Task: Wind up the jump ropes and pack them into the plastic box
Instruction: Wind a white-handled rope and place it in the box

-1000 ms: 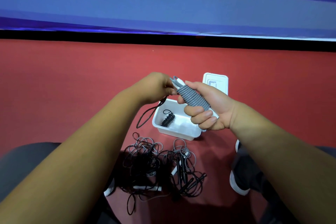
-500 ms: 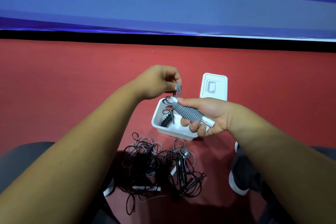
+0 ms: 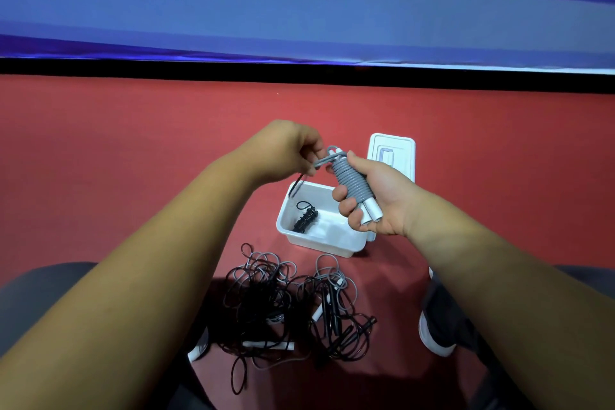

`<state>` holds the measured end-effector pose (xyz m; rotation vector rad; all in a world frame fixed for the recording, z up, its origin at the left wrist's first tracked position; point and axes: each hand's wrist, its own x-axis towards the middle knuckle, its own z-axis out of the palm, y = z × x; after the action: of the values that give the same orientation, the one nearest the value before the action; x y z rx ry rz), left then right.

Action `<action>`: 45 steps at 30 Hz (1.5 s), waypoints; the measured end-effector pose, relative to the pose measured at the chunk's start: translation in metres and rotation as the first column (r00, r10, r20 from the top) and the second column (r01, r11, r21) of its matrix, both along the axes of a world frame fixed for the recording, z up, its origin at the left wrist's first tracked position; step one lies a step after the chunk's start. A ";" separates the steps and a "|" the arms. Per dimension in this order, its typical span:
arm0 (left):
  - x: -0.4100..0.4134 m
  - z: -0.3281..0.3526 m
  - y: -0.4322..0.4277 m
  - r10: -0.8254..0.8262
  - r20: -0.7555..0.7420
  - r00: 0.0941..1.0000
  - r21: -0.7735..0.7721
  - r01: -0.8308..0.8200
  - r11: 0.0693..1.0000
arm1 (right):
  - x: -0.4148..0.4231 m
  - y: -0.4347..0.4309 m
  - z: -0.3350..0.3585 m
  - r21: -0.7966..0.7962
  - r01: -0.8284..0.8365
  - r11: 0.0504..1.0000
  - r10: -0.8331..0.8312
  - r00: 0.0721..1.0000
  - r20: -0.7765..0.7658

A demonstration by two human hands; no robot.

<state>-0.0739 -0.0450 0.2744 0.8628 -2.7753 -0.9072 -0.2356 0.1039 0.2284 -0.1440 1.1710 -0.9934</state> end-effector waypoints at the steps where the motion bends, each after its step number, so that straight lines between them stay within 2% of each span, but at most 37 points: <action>1: -0.001 -0.001 0.001 0.012 0.001 1.000 -0.004 -0.011 1.000 | 0.001 0.000 0.001 -0.007 0.014 1.000 -0.014 1.000 0.006; 6: -0.004 -0.006 0.007 0.031 0.005 1.000 -0.031 -0.031 0.999 | 0.007 0.001 0.008 -0.035 0.045 0.998 -0.047 0.997 -0.060; 9: -0.004 -0.009 0.007 0.020 0.061 0.998 -0.019 -0.019 1.000 | 0.007 0.002 0.010 -0.036 0.050 0.998 -0.053 0.993 -0.101; 11: 0.000 -0.014 0.005 0.018 0.084 0.996 0.066 -0.024 0.998 | 0.006 0.001 0.010 -0.032 0.059 0.998 -0.062 0.992 -0.108; 12: 0.002 -0.016 0.005 0.029 0.060 0.998 0.154 -0.038 0.987 | 0.005 0.001 0.010 -0.030 0.064 0.997 -0.067 0.991 -0.114; 15: 0.006 -0.019 0.008 0.131 -0.068 0.989 0.475 -0.083 0.876 | 0.002 0.000 0.010 -0.032 0.073 0.997 -0.077 0.987 -0.144; 18: 0.004 -0.023 0.011 0.202 -0.118 0.972 0.671 -0.072 0.738 | 0.001 0.000 0.009 -0.029 0.074 0.997 -0.078 0.983 -0.168; 22: 0.003 -0.025 0.007 0.219 -0.117 0.969 0.823 -0.029 0.567 | -0.002 0.000 0.008 -0.017 0.080 0.997 -0.082 0.977 -0.196; 25: 0.004 -0.022 0.005 0.208 -0.101 0.973 0.855 -0.022 0.518 | -0.004 0.001 0.009 -0.014 0.076 0.997 -0.077 0.973 -0.216; 33: 0.006 -0.024 0.006 0.179 -0.089 0.980 0.829 -0.027 0.558 | -0.006 0.000 0.013 -0.012 0.049 0.999 -0.050 0.974 -0.219; 40: 0.006 -0.029 0.006 0.215 -0.023 0.976 0.681 -0.142 0.718 | -0.008 0.001 0.016 -0.025 0.004 1.000 -0.009 0.980 -0.200; 45: 0.007 -0.029 0.002 0.097 0.026 0.995 0.427 -0.099 0.899 | -0.007 0.005 0.019 -0.054 -0.064 0.996 0.056 0.988 -0.146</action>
<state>-0.0672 -0.0427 0.2451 1.0463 -2.5402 -1.5299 -0.2423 0.1086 0.2478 -0.3009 1.2626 -0.9771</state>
